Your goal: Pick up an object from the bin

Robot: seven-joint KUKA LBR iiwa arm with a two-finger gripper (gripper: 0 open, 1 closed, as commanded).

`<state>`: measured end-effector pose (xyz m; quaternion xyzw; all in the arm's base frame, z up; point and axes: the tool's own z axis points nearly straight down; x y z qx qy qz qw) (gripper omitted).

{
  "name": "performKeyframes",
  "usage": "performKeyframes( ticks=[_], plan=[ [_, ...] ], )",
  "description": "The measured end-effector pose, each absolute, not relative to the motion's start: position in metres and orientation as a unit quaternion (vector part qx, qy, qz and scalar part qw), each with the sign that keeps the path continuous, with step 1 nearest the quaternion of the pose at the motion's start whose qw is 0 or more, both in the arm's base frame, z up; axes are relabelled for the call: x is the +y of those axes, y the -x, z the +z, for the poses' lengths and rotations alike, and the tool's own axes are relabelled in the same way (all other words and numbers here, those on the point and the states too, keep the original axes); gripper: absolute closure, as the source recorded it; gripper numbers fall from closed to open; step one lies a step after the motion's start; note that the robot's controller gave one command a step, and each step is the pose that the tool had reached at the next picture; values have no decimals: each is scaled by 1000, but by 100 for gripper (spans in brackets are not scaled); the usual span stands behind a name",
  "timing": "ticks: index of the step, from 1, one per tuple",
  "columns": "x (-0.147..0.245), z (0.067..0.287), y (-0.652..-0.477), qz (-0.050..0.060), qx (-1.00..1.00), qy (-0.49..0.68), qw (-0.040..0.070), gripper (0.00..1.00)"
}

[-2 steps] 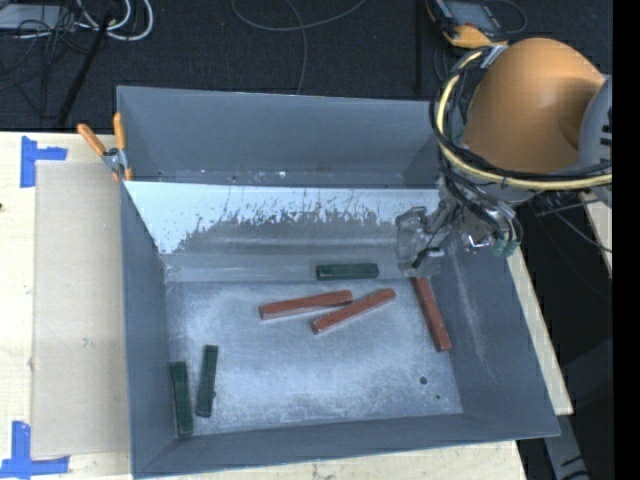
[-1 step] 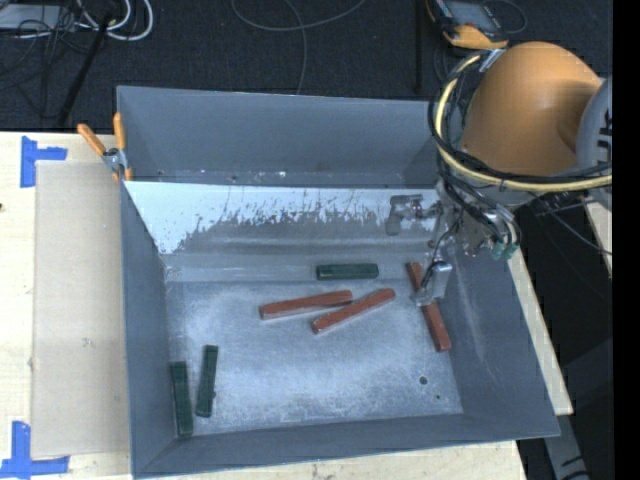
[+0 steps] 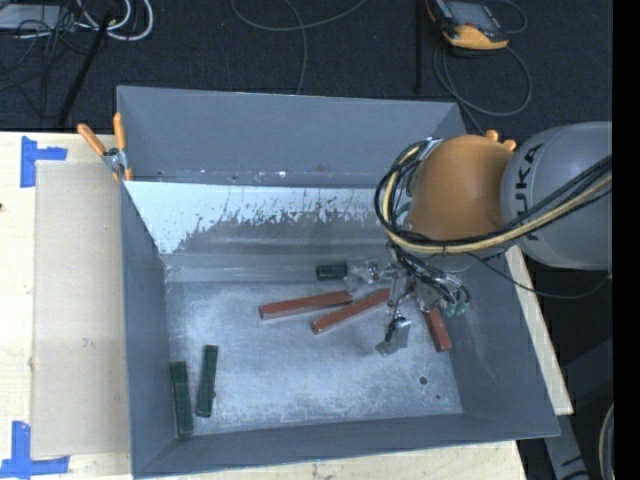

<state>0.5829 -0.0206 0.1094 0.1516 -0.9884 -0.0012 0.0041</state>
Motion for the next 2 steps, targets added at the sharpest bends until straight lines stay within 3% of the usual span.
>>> performKeyframes(
  ticks=[1, 2],
  plan=[
    [2, 69, -607, -1, -979, -203, -1, 0],
    [1, 71, -607, -1, -979, -202, -1, 100]
  ],
)
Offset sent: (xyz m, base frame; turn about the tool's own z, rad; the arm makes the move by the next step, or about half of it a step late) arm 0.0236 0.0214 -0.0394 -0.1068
